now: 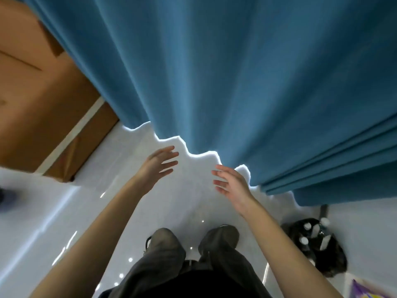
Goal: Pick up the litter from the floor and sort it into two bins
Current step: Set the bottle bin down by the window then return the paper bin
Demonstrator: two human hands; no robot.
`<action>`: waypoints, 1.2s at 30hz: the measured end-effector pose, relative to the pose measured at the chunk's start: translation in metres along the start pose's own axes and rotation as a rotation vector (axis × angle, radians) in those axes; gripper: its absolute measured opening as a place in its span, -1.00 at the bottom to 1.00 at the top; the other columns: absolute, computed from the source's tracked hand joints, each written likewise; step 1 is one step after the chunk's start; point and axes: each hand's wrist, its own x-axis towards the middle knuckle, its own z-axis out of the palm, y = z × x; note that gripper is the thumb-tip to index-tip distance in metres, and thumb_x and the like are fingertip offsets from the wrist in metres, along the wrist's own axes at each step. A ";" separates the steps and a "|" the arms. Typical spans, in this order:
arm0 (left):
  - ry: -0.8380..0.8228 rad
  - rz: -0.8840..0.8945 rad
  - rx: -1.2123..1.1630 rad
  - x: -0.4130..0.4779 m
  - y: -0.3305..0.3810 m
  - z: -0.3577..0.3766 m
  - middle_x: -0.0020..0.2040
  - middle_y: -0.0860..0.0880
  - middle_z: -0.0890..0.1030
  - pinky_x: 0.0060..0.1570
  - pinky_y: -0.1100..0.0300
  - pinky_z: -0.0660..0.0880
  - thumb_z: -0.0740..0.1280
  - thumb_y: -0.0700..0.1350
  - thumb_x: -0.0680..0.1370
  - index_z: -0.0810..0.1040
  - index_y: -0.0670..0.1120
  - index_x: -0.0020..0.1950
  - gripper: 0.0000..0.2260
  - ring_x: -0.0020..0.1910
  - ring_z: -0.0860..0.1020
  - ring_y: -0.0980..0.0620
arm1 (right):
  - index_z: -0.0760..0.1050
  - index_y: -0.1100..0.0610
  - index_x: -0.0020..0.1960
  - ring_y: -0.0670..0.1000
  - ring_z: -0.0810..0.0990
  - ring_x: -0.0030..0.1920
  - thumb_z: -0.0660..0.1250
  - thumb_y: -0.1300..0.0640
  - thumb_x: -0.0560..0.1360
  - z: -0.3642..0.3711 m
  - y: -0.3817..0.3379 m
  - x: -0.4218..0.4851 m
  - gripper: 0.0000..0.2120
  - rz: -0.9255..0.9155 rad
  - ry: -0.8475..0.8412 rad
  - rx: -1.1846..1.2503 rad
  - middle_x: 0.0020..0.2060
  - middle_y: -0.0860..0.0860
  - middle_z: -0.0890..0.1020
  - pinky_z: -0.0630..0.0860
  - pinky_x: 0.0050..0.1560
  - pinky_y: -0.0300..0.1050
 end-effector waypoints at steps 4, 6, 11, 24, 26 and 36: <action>0.092 0.015 -0.089 -0.035 -0.012 -0.088 0.19 -0.01 0.58 0.21 0.06 0.43 0.19 -0.11 0.61 0.47 -0.02 0.29 -0.74 0.17 0.55 -0.05 | 0.54 0.01 0.06 0.00 0.58 -0.11 0.26 0.20 0.55 0.084 0.016 -0.002 -0.84 0.006 -0.126 -0.142 -0.05 -0.04 0.65 0.49 0.02 -0.14; 0.160 0.023 -0.145 -0.057 -0.018 -0.139 0.19 -0.01 0.58 0.25 0.05 0.41 0.19 -0.11 0.61 0.45 -0.02 0.30 -0.74 0.18 0.54 -0.05 | 0.54 -0.01 0.04 0.00 0.59 -0.08 0.25 0.19 0.56 0.135 0.029 -0.004 -0.84 0.019 -0.193 -0.191 -0.03 -0.04 0.65 0.51 0.01 -0.15; 0.315 0.025 -0.272 -0.116 -0.038 -0.265 0.22 -0.02 0.56 0.26 0.05 0.41 0.25 -0.08 0.59 0.44 0.00 0.29 -0.73 0.21 0.52 -0.05 | 0.53 0.01 0.05 0.00 0.59 -0.07 0.22 0.21 0.57 0.257 0.073 -0.015 -0.84 0.082 -0.318 -0.289 -0.02 -0.02 0.64 0.50 -0.07 -0.16; 0.748 0.108 -0.638 -0.231 -0.111 -0.466 0.17 0.03 0.58 0.21 0.08 0.44 0.28 -0.10 0.56 0.44 0.02 0.28 -0.72 0.18 0.54 -0.02 | 0.51 0.05 0.05 0.01 0.57 -0.09 0.23 0.21 0.57 0.531 0.158 -0.043 -0.86 0.148 -0.698 -0.661 -0.02 0.00 0.62 0.50 -0.08 -0.15; 0.797 0.108 -0.686 -0.235 -0.119 -0.491 0.16 0.03 0.59 0.20 0.08 0.45 0.28 -0.11 0.56 0.45 0.02 0.27 -0.73 0.16 0.55 -0.02 | 0.51 0.05 0.07 0.02 0.57 -0.07 0.23 0.20 0.57 0.569 0.168 -0.043 -0.87 0.155 -0.744 -0.693 0.00 0.01 0.62 0.50 -0.05 -0.14; 0.956 0.088 -0.793 -0.238 -0.103 -0.675 0.16 0.02 0.59 0.19 0.08 0.45 0.24 -0.14 0.58 0.44 0.00 0.28 -0.73 0.17 0.55 -0.03 | 0.49 0.10 0.08 -0.02 0.54 -0.21 0.23 0.25 0.56 0.791 0.216 -0.038 -0.86 0.219 -0.874 -0.817 -0.05 0.02 0.61 0.46 -0.16 -0.19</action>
